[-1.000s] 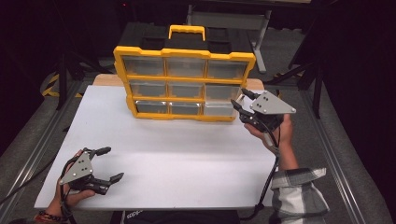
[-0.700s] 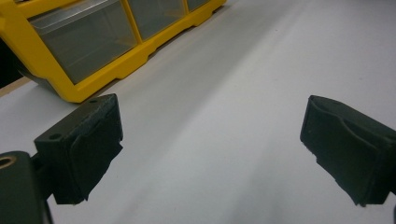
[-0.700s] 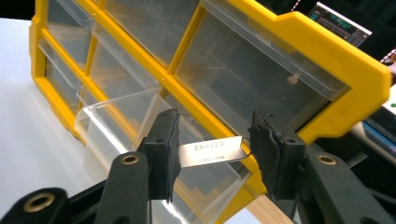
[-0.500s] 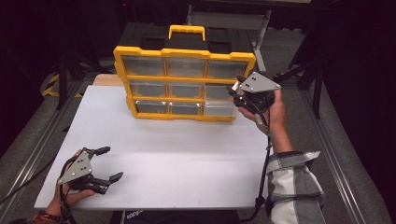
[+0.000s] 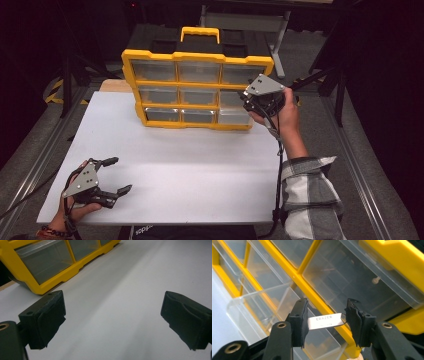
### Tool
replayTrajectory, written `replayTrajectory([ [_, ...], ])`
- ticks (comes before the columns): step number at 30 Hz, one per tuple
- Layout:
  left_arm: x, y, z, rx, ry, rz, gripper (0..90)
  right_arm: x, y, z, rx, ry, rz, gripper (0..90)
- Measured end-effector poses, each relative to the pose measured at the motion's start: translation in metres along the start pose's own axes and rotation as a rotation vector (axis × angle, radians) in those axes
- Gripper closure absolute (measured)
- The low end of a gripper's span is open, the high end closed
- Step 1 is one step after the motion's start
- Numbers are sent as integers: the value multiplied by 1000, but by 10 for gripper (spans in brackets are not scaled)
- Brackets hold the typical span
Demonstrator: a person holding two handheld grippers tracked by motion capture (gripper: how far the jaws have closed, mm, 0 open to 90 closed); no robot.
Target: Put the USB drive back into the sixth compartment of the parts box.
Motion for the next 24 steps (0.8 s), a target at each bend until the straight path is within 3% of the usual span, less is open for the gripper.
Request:
replayTrajectory([
  [24, 1, -1, 0, 1, 8, -2, 68, 9, -9, -13, -5, -63, 48, 529],
])
Point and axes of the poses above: each handheld gripper's, and its own axes: y roughly backward along the jaws, z roughly out of its top, x roughly to its left, the point moved 4 cm from there along -y, roughly forward along the jaws, and after that the axes turned 4 degrees about -z, right-handed, at the moved point
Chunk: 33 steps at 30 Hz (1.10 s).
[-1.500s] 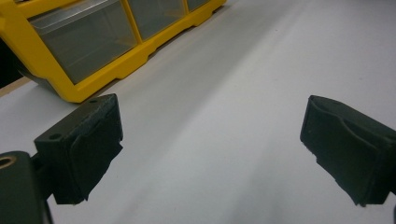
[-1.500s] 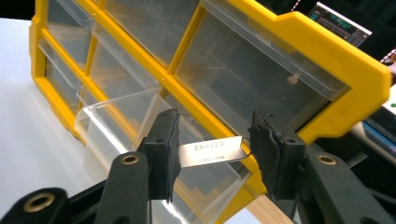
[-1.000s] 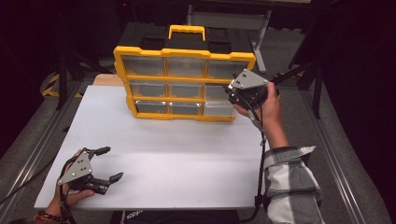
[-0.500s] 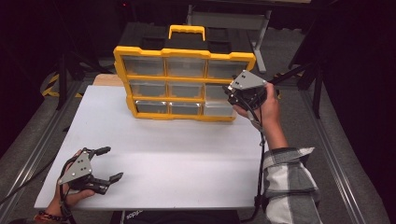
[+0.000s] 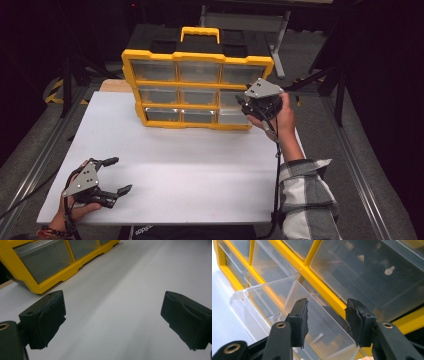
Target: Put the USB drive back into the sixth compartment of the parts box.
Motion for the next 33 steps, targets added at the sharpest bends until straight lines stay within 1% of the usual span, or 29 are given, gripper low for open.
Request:
replayTrajectory([
  [2, 0, -1, 0, 2, 3, -1, 68, 1, -1, -1, -1, -9, 2, 513],
  [5, -1, -1, 0, 2, 1, 3, 69, 1, 1, -1, -11, -17, -1, 526],
  [8, 0, -1, 0, 6, 0, 4, 69, 1, 4, -2, -38, -49, 9, 541],
  [11, 0, -1, 0, 10, -2, 7, 69, 1, 8, -3, -53, -67, -1, 551],
  [13, 1, -1, -1, 10, 2, 10, 70, 1, 10, -4, -69, -89, -4, 556],
  [14, 1, -1, -1, 10, 2, 10, 69, 1, 12, -4, -74, -107, -12, 565],
  [15, 0, -1, -1, 5, 6, 9, 69, 2, 14, -5, -80, -118, -9, 578],
  [18, 0, -1, 0, 6, 3, 11, 69, 2, 16, -6, -85, -126, -19, 579],
  [19, 0, -1, 0, 5, 3, 10, 69, 2, 17, -7, -84, -138, -20, 584],
  [21, 1, -1, -1, 5, 5, 8, 69, 2, 19, -8, -95, -145, -23, 593],
  [25, 0, -1, 0, 4, 1, 8, 69, 2, 22, -9, -107, -163, -36, 632],
  [29, 0, -1, 0, 0, 5, 8, 69, 2, 25, -10, -114, -172, -37, 679],
  [33, -1, -1, 0, 5, 1, 8, 69, 4, 29, -10, -131, -184, -39, 693],
])
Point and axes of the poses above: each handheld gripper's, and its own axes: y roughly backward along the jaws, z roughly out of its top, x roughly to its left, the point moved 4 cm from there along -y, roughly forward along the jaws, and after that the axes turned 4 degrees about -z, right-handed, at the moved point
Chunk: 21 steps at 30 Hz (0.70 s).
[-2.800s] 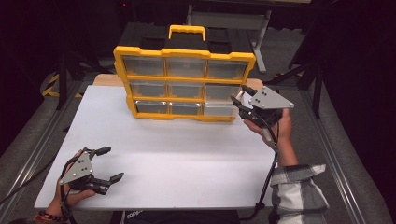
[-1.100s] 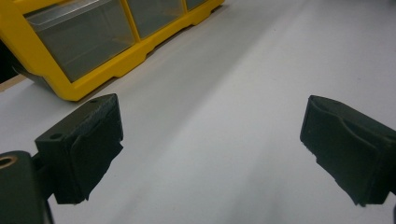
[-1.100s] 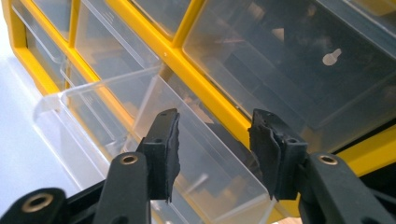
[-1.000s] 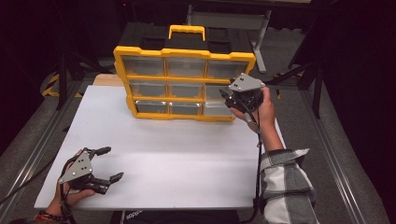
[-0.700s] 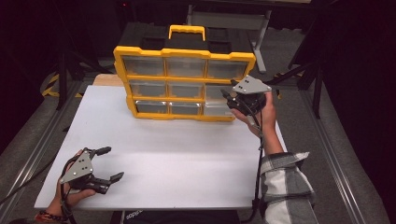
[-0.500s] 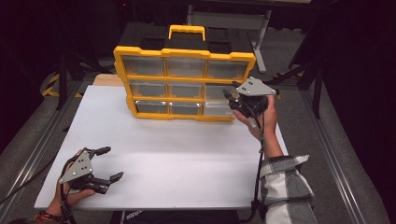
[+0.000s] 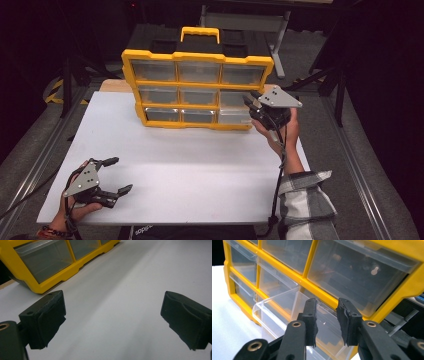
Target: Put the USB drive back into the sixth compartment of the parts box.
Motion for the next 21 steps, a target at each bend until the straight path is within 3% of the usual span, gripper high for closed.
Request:
replayTrajectory([
  [15, 0, 0, 0, 0, -2, 2, 69, 8, 17, 1, -50, -36, 6, 560],
  [21, 0, 0, 0, 1, -2, 1, 69, 11, 22, 1, -84, -52, 5, 403],
])
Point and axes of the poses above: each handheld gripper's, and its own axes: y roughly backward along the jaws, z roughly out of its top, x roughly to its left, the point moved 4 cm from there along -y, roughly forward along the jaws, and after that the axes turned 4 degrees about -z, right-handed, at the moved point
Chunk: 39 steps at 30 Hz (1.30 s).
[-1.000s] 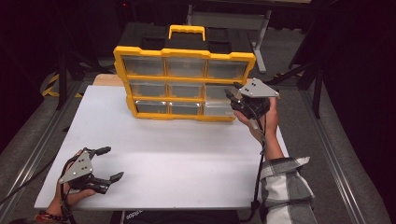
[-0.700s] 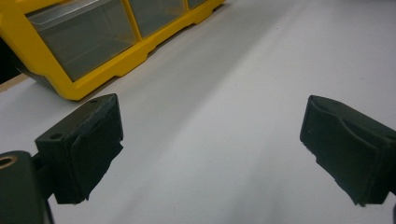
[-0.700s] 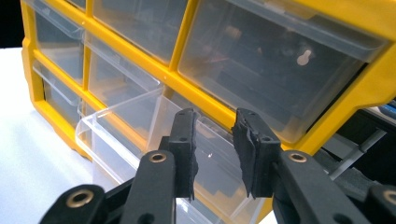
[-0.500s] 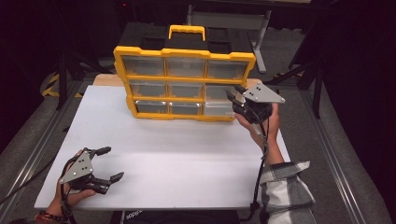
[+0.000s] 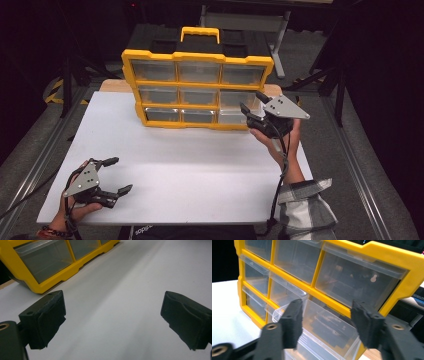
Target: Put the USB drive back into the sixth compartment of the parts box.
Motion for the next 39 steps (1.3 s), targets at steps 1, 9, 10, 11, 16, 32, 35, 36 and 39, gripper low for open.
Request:
replayTrajectory([
  [1, 0, 0, 0, -1, 1, -1, 69, 1, 1, 0, -6, -2, 2, 376],
  [9, 0, 0, 0, 0, -1, -3, 69, 4, 4, -3, -3, -17, -16, 158],
  [10, 0, 0, 0, -1, -3, -3, 69, 5, 4, -3, -9, -20, -14, 156],
  [11, 0, 0, 0, -2, -3, -1, 69, 5, 6, -4, -16, -16, -18, 156],
  [16, 0, 0, 0, -2, -1, 1, 69, 10, 11, -8, -35, -6, -14, 154],
  [32, 0, 0, 0, -3, 1, -4, 68, 28, 22, -19, -75, -4, 19, 229],
  [35, 0, -1, 0, -1, -3, -4, 68, 32, 24, -22, -73, 12, 32, 261],
  [36, -1, -1, 0, -1, -2, -4, 68, 33, 25, -23, -71, 16, 35, 264],
  [39, -1, 0, 0, 0, -6, -3, 68, 36, 26, -25, -74, 17, 49, 317],
])
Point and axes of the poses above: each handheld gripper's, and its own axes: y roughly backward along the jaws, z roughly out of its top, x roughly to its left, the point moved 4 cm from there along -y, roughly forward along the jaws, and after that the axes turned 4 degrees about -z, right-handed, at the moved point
